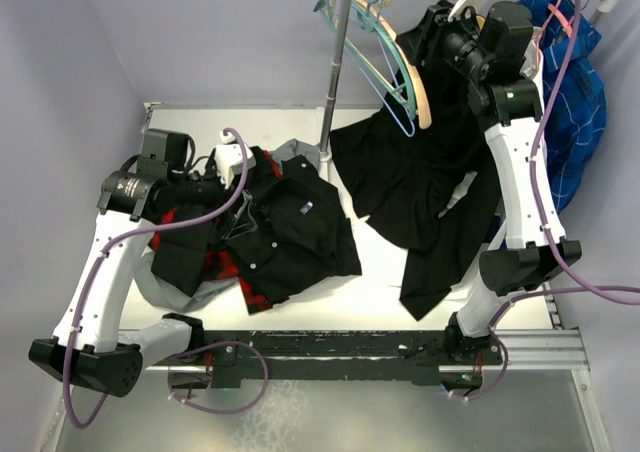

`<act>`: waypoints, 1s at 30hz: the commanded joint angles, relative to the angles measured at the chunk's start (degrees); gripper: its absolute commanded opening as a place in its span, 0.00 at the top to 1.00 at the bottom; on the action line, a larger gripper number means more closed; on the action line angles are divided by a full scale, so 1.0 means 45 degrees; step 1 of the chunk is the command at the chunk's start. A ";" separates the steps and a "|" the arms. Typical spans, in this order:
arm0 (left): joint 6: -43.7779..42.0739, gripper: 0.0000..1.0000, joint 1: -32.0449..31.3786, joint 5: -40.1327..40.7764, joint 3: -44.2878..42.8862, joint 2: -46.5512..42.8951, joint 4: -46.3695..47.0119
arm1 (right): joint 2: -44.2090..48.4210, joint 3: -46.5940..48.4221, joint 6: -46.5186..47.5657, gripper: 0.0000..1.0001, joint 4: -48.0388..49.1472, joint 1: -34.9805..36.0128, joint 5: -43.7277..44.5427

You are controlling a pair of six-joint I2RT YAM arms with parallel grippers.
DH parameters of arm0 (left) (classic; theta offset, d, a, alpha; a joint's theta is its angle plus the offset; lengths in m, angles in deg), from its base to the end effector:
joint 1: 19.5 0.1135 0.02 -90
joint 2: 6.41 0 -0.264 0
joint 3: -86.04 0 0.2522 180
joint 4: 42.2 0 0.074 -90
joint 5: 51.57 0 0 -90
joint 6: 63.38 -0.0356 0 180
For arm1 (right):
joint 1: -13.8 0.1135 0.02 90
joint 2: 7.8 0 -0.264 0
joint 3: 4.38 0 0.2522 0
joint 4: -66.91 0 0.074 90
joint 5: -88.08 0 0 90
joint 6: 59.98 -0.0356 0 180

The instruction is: Place the shirt on the hanger

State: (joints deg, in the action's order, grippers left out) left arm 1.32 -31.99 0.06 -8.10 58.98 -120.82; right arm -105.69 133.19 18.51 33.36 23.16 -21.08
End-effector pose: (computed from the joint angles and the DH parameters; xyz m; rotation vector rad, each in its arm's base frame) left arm 0.1874 -0.0641 0.3969 1.0173 2.0731 -0.6988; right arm 0.3507 0.0696 0.5475 -0.2481 1.4721 0.5393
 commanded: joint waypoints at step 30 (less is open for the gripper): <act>-0.0276 0.01 0.0340 -0.0514 0.0143 0.0021 0.0253 | -0.0643 -0.0432 -0.0243 0.48 0.0507 0.0028 0.0908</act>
State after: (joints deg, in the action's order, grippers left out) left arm 1.32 -31.10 -0.36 -7.59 59.26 -120.78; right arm -108.09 128.40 17.53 35.52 23.16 -20.51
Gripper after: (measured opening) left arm 0.992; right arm 0.532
